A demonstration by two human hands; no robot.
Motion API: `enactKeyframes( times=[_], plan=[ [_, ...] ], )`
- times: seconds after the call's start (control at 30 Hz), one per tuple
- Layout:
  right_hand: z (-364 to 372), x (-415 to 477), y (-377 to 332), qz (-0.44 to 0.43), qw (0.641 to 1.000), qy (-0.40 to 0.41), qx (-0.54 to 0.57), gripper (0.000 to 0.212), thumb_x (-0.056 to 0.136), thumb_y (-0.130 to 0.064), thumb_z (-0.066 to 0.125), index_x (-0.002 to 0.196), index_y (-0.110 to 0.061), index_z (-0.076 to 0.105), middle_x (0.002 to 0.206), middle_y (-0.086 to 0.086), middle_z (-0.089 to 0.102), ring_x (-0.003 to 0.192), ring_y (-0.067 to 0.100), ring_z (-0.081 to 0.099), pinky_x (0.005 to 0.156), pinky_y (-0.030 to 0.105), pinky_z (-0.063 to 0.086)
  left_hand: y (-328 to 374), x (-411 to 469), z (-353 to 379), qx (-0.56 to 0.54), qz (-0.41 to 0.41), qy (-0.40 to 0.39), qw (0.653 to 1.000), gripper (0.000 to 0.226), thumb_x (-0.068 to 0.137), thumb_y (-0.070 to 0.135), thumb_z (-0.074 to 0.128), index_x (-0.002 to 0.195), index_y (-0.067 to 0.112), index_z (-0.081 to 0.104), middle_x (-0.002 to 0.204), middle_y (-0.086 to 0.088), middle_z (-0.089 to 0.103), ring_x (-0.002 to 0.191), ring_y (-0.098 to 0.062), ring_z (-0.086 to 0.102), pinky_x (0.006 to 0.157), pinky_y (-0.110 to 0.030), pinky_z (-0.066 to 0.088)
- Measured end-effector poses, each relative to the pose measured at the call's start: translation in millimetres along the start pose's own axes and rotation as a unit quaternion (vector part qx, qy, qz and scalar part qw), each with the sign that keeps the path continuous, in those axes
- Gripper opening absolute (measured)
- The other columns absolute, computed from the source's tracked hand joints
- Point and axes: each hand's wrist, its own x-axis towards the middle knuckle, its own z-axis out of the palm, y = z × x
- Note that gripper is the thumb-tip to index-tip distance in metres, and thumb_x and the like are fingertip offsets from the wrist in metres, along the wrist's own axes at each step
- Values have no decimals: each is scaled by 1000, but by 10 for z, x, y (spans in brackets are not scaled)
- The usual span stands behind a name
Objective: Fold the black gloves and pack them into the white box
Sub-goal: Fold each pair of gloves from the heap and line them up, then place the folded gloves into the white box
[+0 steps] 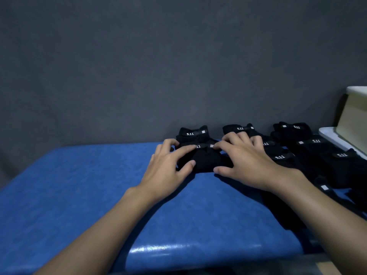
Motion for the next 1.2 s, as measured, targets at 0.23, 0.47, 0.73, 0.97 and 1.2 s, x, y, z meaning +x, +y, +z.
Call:
enactKeyframes(
  times=[0.23,0.47,0.73,0.97,1.2],
  plan=[
    [-283,-62,22,12,999,-7,40,53,81,-61,62,128,-39,50,121,-18,42,116,9,32,98,36,21,194,63,-145,-23,34,22,999,45,85,55,53,123,34,63,119,12,47,117,-14,42,102,-44,41],
    [-543,-378,341,-10,998,32,56,42,85,-60,57,122,-39,55,120,-19,46,117,7,33,98,37,23,775,270,-160,-22,121,-3,992,44,84,58,51,111,29,69,110,16,57,110,-11,50,98,-43,43],
    [-889,-995,1250,22,996,49,71,31,87,-54,55,114,-39,61,113,-18,54,111,10,42,96,40,27,2001,524,348,-72,169,-44,982,27,87,43,58,104,26,72,99,12,65,100,-10,60,91,-34,48],
    [-1093,-1663,1912,62,994,50,81,39,88,-49,57,124,-35,57,124,-8,54,122,17,44,99,39,29,2758,450,880,-40,171,-63,983,33,85,50,54,106,30,69,100,13,65,99,-8,61,92,-43,49],
    [-1118,-2092,2279,115,985,-40,120,69,83,-58,59,142,-28,39,136,4,48,128,23,44,107,47,36,3170,230,1092,78,147,-76,983,26,89,49,60,107,32,67,102,13,66,99,-10,60,98,-43,43]
  ],
)
